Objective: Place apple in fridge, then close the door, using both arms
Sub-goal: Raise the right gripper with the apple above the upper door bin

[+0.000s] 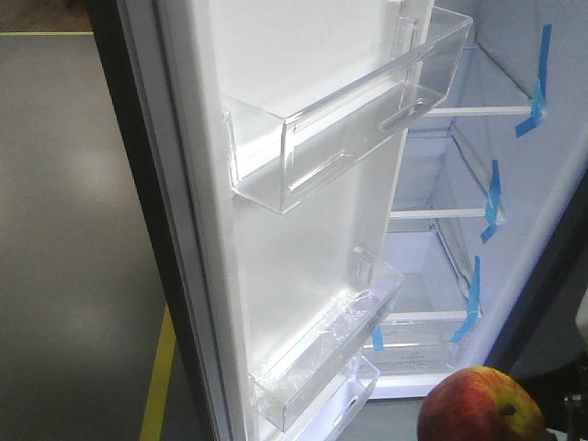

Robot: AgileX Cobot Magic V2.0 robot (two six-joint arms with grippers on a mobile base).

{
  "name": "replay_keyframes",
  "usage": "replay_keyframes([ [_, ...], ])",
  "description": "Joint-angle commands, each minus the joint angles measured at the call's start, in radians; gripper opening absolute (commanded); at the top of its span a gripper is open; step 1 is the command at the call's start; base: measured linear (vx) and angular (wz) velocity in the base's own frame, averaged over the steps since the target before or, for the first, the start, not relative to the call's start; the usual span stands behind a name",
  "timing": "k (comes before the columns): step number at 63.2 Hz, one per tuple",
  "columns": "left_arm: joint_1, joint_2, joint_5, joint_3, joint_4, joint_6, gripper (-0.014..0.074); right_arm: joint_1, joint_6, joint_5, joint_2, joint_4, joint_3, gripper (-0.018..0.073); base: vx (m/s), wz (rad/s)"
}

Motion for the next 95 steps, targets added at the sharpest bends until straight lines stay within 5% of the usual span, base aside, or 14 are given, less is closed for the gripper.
replay_keyframes([
  [1, 0.0, -0.017, -0.077, 0.021, -0.001, -0.003, -0.0006, 0.0, -0.005, -0.037, -0.002, 0.048, -0.028, 0.0377, 0.02, 0.0],
  [73, 0.0, -0.017, -0.077, 0.021, -0.001, -0.003, -0.0006, 0.0, -0.005, -0.012, -0.013, 0.05, -0.028, 0.0377, -0.01, 0.0],
  [95, 0.0, -0.017, -0.077, 0.021, -0.001, -0.003, -0.0006, 0.0, 0.002, -0.242, 0.016, 0.005, -0.099, 0.0377, 0.0, 0.0],
])
